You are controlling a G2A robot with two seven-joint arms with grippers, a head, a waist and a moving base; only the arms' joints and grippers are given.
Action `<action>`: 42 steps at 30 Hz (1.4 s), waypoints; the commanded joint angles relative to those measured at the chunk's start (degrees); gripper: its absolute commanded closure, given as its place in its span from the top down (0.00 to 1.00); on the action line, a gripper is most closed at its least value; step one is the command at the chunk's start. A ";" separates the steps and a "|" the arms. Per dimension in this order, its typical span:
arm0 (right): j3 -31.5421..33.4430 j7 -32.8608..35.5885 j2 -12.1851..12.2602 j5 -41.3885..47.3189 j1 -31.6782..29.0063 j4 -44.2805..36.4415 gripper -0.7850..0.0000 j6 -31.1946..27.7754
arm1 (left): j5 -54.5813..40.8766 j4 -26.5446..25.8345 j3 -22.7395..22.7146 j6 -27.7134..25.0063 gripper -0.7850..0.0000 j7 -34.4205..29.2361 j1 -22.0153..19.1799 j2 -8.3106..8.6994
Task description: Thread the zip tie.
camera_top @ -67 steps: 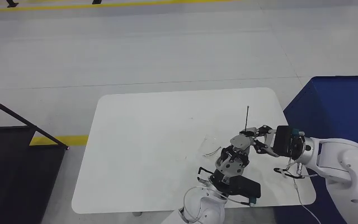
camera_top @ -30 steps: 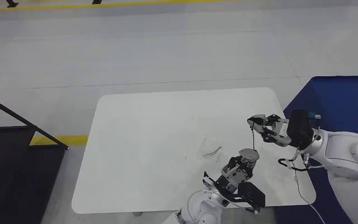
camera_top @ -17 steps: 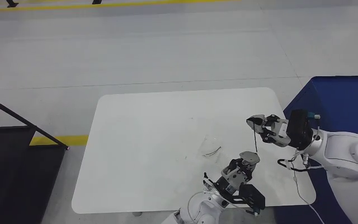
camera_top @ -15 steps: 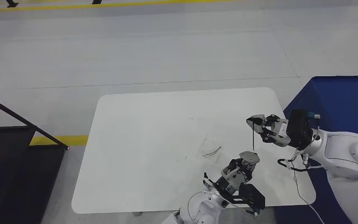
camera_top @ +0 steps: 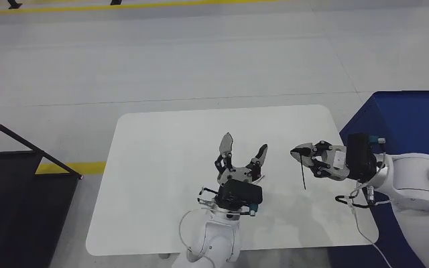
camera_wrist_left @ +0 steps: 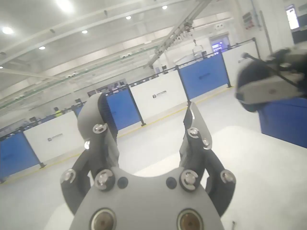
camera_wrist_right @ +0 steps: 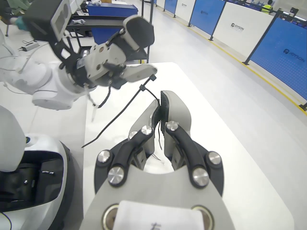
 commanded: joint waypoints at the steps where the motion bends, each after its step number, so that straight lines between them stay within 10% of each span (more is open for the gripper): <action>1: -0.81 3.91 0.44 3.87 1.52 -2.04 0.00 1.36 | -0.74 -3.30 -2.31 -1.58 1.00 -0.19 2.10 0.56; 17: -5.16 14.74 1.25 8.22 4.90 -3.92 0.00 9.56 | -4.39 -6.27 -4.37 -2.34 1.00 -0.09 4.06 0.91; 22: -19.99 27.01 0.22 0.04 15.63 0.77 0.00 18.71 | -4.39 -6.27 -4.37 -2.34 1.00 -0.09 4.06 0.91; 35: -50.29 26.17 -8.09 -21.73 34.79 20.39 0.00 24.59 | -4.39 -6.27 -4.37 -2.34 1.00 -0.09 4.06 0.91; 39: -53.02 28.79 -9.22 -20.58 36.59 23.23 0.37 22.36 | -4.39 -6.27 -4.37 -2.34 1.00 -0.09 4.06 0.91; 42: -53.34 29.67 -9.57 -18.71 37.25 24.31 0.42 21.40 | -4.39 -6.27 -4.37 -2.34 1.00 -0.09 4.06 0.91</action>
